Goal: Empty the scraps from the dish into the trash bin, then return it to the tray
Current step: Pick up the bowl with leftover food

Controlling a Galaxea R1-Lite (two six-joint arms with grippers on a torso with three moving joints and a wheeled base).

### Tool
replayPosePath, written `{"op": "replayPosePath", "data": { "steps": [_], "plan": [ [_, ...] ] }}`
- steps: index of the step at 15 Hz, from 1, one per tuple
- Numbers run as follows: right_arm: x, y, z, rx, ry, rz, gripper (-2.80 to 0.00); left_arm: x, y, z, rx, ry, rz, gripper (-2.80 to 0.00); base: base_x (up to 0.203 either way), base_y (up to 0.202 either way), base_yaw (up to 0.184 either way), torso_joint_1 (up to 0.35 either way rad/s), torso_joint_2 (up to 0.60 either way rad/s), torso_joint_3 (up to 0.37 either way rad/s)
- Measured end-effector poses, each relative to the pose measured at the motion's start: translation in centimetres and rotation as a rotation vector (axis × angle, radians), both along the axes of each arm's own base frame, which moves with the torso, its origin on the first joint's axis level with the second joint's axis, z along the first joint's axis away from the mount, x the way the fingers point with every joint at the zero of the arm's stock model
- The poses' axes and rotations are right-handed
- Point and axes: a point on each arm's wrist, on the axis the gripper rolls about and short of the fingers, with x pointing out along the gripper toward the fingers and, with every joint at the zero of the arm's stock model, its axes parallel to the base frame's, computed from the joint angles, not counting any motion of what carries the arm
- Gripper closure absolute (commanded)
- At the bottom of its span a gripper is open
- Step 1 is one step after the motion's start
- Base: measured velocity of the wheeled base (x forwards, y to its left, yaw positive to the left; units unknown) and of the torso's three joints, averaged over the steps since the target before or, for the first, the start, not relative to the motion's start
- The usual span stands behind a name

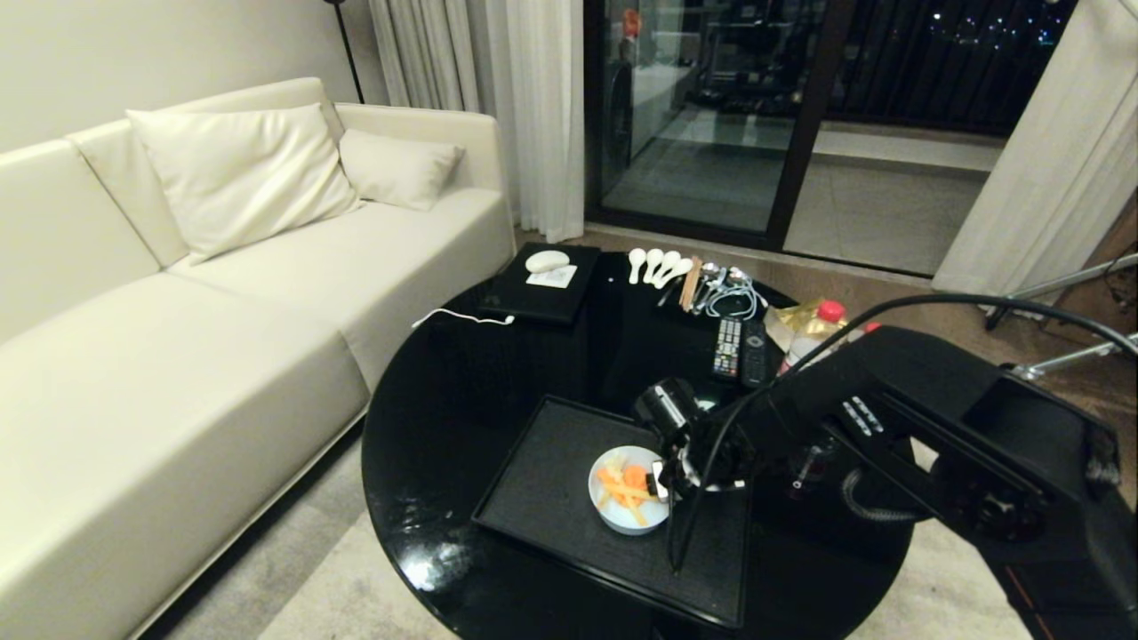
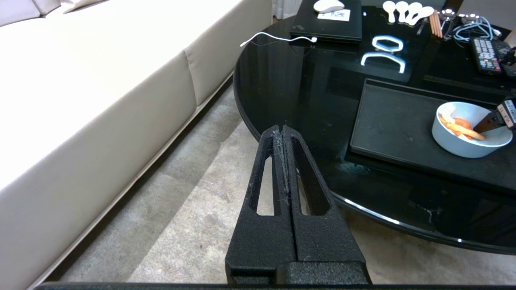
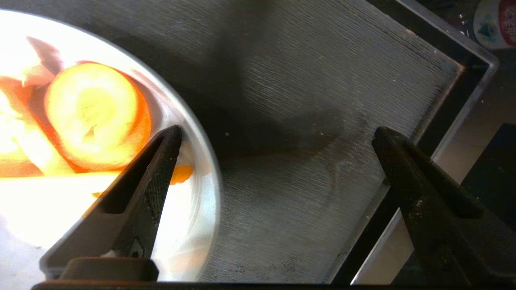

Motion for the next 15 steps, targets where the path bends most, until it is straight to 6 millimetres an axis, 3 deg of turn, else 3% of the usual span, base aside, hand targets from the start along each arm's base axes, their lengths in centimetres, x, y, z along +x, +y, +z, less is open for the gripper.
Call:
{"op": "replayPosePath", "data": {
  "steps": [15],
  "plan": [
    [-0.86, 1.03, -0.23, -0.01, 0.013, 0.032, 0.0, 0.0, 0.0, 0.0, 0.0, 0.0, 0.0, 0.0, 0.0, 0.0, 0.0, 0.0, 0.0, 0.0]
  ]
}}
